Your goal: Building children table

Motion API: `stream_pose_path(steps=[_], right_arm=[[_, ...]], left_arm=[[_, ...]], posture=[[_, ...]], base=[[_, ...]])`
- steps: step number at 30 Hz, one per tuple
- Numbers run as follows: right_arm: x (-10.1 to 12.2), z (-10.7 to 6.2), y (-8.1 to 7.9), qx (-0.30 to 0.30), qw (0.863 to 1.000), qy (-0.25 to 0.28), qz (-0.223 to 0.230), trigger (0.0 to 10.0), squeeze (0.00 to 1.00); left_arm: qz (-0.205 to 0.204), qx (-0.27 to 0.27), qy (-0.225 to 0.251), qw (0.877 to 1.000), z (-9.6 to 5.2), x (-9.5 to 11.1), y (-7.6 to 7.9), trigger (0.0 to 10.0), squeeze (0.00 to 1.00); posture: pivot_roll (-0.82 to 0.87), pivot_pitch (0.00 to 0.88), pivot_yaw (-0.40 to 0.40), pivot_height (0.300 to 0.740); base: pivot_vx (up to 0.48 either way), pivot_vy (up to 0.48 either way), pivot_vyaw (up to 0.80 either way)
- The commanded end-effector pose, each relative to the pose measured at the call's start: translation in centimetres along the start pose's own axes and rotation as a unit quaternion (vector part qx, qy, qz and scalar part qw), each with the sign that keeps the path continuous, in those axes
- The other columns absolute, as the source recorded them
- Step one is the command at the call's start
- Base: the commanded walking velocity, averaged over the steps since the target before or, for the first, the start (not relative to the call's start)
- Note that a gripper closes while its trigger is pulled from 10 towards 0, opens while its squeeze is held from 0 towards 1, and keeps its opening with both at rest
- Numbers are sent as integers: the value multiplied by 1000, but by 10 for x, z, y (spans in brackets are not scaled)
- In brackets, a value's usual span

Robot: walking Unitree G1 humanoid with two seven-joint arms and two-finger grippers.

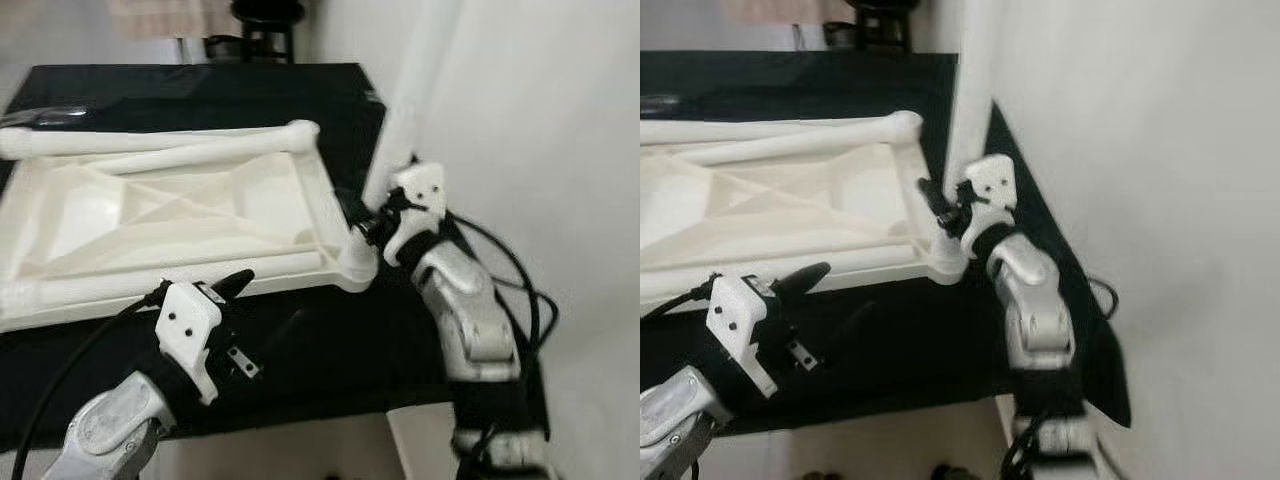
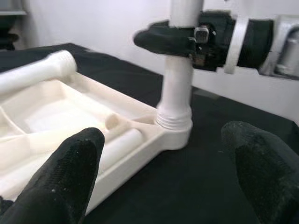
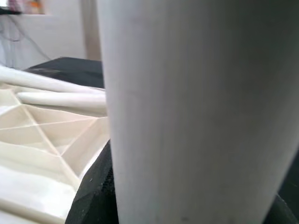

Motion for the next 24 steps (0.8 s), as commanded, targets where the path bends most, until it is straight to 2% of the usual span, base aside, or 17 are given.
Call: stream_pose_path(steps=[1,4,5,6,7,8,9,10,12,13,15,16,17,18,21,23,24], right_arm=[[-56,-5,-28,56,992,-110,-2,0,0],[-52,1,-29,63,993,-102,-7,0,0],[-50,4,-26,58,993,-99,-7,667,0],[-50,4,-26,58,993,-99,-7,667,0],[-45,7,-23,49,995,-91,-5,10000,0],[-35,12,-25,70,995,-69,2,10000,0],[-35,12,-25,70,995,-69,2,10000,0],[-25,17,-31,101,994,-47,12,10000,1000],[-1,20,-41,155,988,1,13,10000,1000],[12,21,-41,169,985,28,9,10000,1000],[12,21,-41,169,985,28,9,10000,1000],[26,21,-42,185,981,55,10,10000,1000],[45,15,-46,258,961,103,-3,10000,0],[45,15,-46,258,961,103,-3,10000,0],[53,6,-53,339,931,133,-26,10000,0],[53,-3,-60,397,904,148,-54,10000,0],[52,-6,-62,412,897,151,-59,10000,0]], left_arm=[[-11,-16,-3,1000,2,-2,6,10000,0],[-12,-14,-4,1000,1,-3,6,10000,0],[-11,-12,-5,1000,0,-4,6,10000,0],[-11,-12,-5,1000,0,-4,6,10000,0],[-10,-10,-6,1000,0,-4,5,10000,0],[-9,-9,-4,1000,0,-3,4,10000,0],[-9,-9,-4,1000,0,-3,4,10000,0],[-8,-10,-3,1000,1,-2,4,10000,0],[-9,-15,-1,1000,4,-1,5,10000,0],[-10,-17,-1,1000,4,-2,6,10000,0],[-10,-17,-1,1000,4,-2,6,10000,0],[-11,-18,-1,1000,5,-2,7,10000,0],[-11,-17,0,1000,5,-2,7,10000,0],[-11,-17,0,1000,5,-2,7,10000,0],[-9,-15,1,1000,5,-2,6,10000,0],[-8,-15,1,1000,5,-1,6,10000,0],[-8,-15,1,1000,5,-1,6,10000,0]], posture=[[57,235,-113,740],[53,236,-114,740],[57,236,-113,740],[57,236,-113,740],[58,236,-111,740],[57,233,-106,740],[57,233,-106,740],[53,230,-104,740],[56,227,-109,740],[56,226,-108,740],[56,226,-108,740],[57,226,-107,740],[65,222,-111,740],[65,222,-111,740],[67,219,-113,740],[74,219,-119,740],[74,219,-119,740]], base=[[0,0,0],[0,0,0],[0,0,0],[0,0,0],[0,0,0],[0,0,0],[0,0,0],[0,0,0],[0,0,0],[0,0,0],[0,0,0],[0,0,0],[0,0,0],[0,0,0],[0,0,0],[0,0,0],[0,0,0]])
Point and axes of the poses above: a point about 5 cm out from each wrist's last joint towards the gripper, its own z axis pointing out of the wrist towards the gripper, its own x axis along the axis of the wrist's last joint, y = z × x, the point moved 6 cm from there along z, pointing out of the wrist towards the gripper, and after that the axes turned 14 degrees about -z, right-handed, at the moved point
